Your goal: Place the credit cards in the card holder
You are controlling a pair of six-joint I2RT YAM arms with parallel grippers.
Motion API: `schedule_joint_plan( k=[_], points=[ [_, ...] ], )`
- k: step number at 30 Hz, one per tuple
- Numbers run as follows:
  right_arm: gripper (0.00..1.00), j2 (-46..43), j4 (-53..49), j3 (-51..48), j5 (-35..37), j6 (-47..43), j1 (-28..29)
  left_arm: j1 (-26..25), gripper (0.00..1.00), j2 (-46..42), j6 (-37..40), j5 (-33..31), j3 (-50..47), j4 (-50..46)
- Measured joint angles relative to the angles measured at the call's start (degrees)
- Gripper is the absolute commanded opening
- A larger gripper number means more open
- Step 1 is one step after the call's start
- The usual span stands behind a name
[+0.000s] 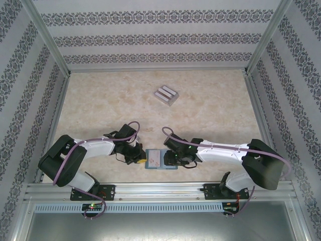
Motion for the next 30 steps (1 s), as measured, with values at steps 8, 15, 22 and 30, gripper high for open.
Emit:
schedule_joint_plan(
  k=[8,15,22,30],
  points=[
    [0.39,0.11,1.16,-0.02,-0.02,0.22,0.02,0.02,0.02,0.15,0.00,0.17,0.02,0.07],
    [0.43,0.11,3.54,-0.20,-0.59,0.52,0.02,0.04,0.02,0.59,0.00,0.52,0.17,0.22],
    [0.48,0.07,5.66,-1.14,-1.33,1.75,0.02,0.04,0.02,0.74,-0.02,0.68,0.24,0.39],
    [0.47,-4.92,2.58,-2.19,0.94,1.70,0.02,0.04,0.02,0.74,-0.02,0.68,0.24,0.48]
  ],
)
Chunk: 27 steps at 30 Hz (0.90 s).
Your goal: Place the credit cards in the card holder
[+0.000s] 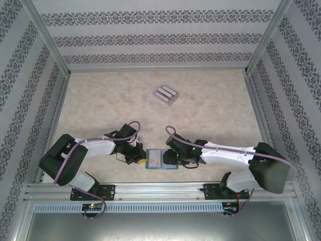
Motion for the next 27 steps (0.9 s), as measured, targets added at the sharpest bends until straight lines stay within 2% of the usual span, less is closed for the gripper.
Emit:
schedule_joint_plan(
  k=[9,22,25,27],
  points=[
    [0.46,1.46,0.00,-1.44,0.13,0.11,0.02,0.00,0.02,0.02,0.00,0.00,-0.02,0.17],
    [0.37,2.10,0.68,-1.27,-0.59,0.24,0.02,0.00,0.02,0.09,-0.07,0.37,-0.28,0.85],
    [0.37,2.08,0.61,-1.27,-0.57,0.24,0.02,0.00,0.02,0.11,-0.04,0.39,-0.28,0.87],
    [0.41,2.08,0.04,-1.14,-0.55,0.17,0.02,0.00,0.02,0.13,-0.04,0.42,-0.28,0.94]
  ],
)
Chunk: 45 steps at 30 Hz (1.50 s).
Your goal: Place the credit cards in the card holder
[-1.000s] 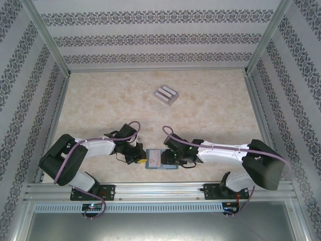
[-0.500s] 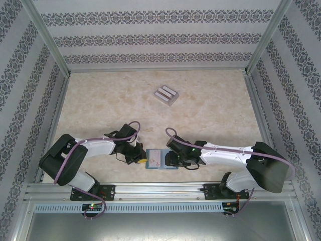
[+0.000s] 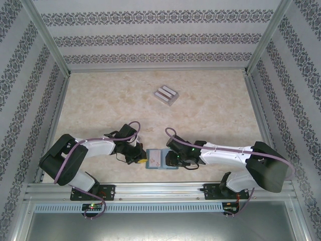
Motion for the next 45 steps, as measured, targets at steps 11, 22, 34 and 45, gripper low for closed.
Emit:
schedule_joint_plan(
  k=[11,22,34,45],
  points=[
    [0.37,-1.88,-2.56,0.26,0.26,-0.11,-0.07,0.00,0.02,0.63,0.00,0.44,0.22,0.15],
    [0.35,0.22,-1.75,0.26,-0.20,-0.15,-0.07,0.00,0.02,1.03,0.00,0.63,0.35,0.26],
    [0.25,0.50,-1.25,0.26,-0.87,-0.17,-0.44,0.00,0.01,1.68,0.00,0.96,0.44,0.33],
    [0.21,0.50,-1.29,0.26,-0.87,-0.42,-0.44,0.11,0.00,2.58,0.00,1.88,0.92,0.33]
  ],
)
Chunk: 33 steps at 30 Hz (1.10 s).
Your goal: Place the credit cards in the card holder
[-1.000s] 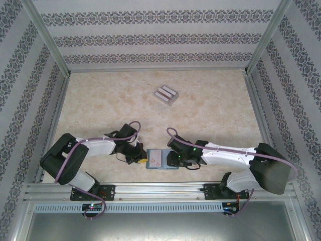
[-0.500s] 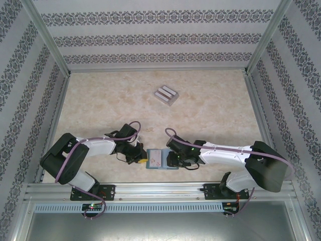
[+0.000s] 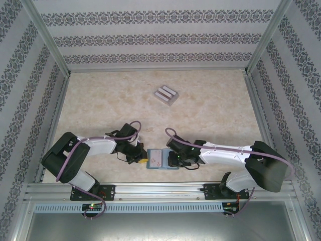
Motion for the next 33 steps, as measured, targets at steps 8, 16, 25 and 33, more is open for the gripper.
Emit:
schedule_joint_plan(
  k=[8,16,25,33],
  points=[
    [0.23,0.13,1.03,0.00,0.00,0.00,0.00,0.00,0.00,0.33,0.00,0.24,0.26,0.00],
    [0.29,0.28,4.28,0.00,-0.46,-0.13,0.00,0.00,0.00,0.50,0.00,0.42,0.37,0.00],
    [0.35,0.70,6.47,0.02,-1.51,-0.15,0.00,0.00,0.00,0.63,0.00,0.50,0.50,0.00],
    [0.37,0.79,8.61,0.02,-2.16,-0.15,0.00,0.00,0.00,0.81,0.00,0.66,0.63,0.00]
  ],
)
